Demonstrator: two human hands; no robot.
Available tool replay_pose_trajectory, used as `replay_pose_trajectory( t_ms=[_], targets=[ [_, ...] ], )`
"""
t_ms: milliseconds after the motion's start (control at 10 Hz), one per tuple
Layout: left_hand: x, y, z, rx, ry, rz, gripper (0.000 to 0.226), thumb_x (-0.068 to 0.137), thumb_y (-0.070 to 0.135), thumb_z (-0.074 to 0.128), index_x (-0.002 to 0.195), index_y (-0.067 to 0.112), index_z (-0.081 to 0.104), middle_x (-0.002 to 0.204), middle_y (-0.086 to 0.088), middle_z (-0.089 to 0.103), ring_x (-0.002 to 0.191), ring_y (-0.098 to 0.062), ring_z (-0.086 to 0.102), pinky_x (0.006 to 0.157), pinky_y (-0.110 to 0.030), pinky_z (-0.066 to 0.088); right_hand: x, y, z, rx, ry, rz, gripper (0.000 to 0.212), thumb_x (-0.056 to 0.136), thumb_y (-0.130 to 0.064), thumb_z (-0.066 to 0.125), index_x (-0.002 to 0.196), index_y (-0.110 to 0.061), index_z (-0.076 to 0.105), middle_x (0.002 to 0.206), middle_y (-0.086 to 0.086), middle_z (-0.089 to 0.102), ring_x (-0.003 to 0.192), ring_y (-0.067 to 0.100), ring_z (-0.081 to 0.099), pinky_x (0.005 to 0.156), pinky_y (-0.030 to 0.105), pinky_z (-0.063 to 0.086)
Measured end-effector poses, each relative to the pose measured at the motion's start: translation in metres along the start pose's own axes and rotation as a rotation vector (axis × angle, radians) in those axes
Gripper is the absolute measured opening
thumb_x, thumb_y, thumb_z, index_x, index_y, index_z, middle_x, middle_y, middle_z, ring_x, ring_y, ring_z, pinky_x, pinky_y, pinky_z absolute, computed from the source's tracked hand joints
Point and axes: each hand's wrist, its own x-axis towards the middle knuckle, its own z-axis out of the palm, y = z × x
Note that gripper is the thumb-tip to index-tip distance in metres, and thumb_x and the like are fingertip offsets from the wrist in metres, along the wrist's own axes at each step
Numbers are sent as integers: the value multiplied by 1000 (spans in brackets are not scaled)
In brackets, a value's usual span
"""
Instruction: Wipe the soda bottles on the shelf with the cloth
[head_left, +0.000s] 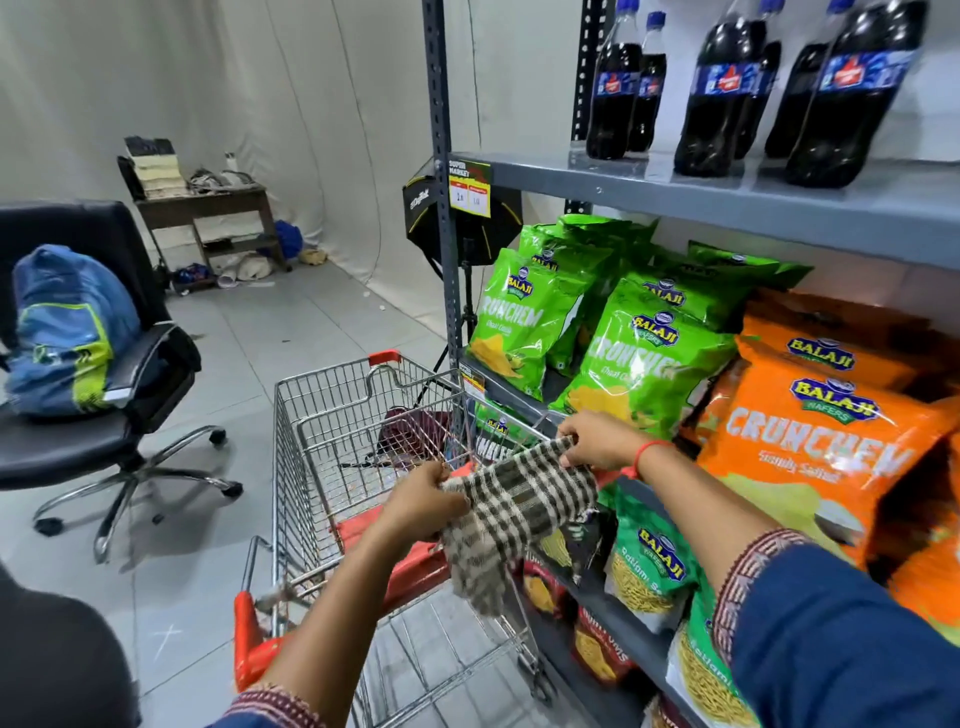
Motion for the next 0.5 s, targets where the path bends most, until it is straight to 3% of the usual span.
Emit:
replay_pose_trajectory(
  t_ms=[100, 200, 300, 400, 500],
  targets=[
    [12, -4, 5, 60, 113, 1, 30, 81, 11, 56, 109, 9, 46, 94, -10, 59, 87, -25, 61, 84, -41, 54, 6, 4, 12, 93, 150, 29, 19, 83, -20, 65, 100, -10, 62, 100, 14, 63, 85, 26, 56, 69, 30, 45],
    [17, -5, 9, 165, 153, -6, 31, 82, 14, 55, 111, 9, 46, 94, -7, 59, 90, -25, 61, 85, -43, 53, 8, 3, 18, 144, 251, 44, 16, 84, -18, 65, 99, -13, 62, 102, 15, 64, 81, 24, 55, 65, 28, 41],
    [19, -12, 14, 474, 202, 2, 29, 83, 18, 55, 111, 12, 48, 107, -10, 60, 95, -25, 58, 85, -41, 52, 10, 3, 34, 54, 285, 43, 18, 87, -16, 59, 105, -14, 59, 108, 17, 64, 89, 29, 61, 69, 32, 47],
    [10, -13, 18, 691, 324, 120, 28, 83, 19, 54, 111, 14, 53, 115, -8, 57, 103, -25, 52, 88, -40, 48, 6, 3, 40, 9, 279, 12, 29, 88, -17, 57, 117, -16, 53, 119, 16, 59, 102, 31, 59, 81, 37, 52],
    [-3, -10, 21, 827, 334, 288, 35, 85, 45, 47, 88, 15, 64, 95, -6, 67, 89, -24, 59, 79, -38, 52, -1, 5, 33, 67, 314, -114, 19, 86, -19, 57, 104, -17, 57, 111, 7, 56, 106, 30, 54, 83, 35, 46]
  ],
)
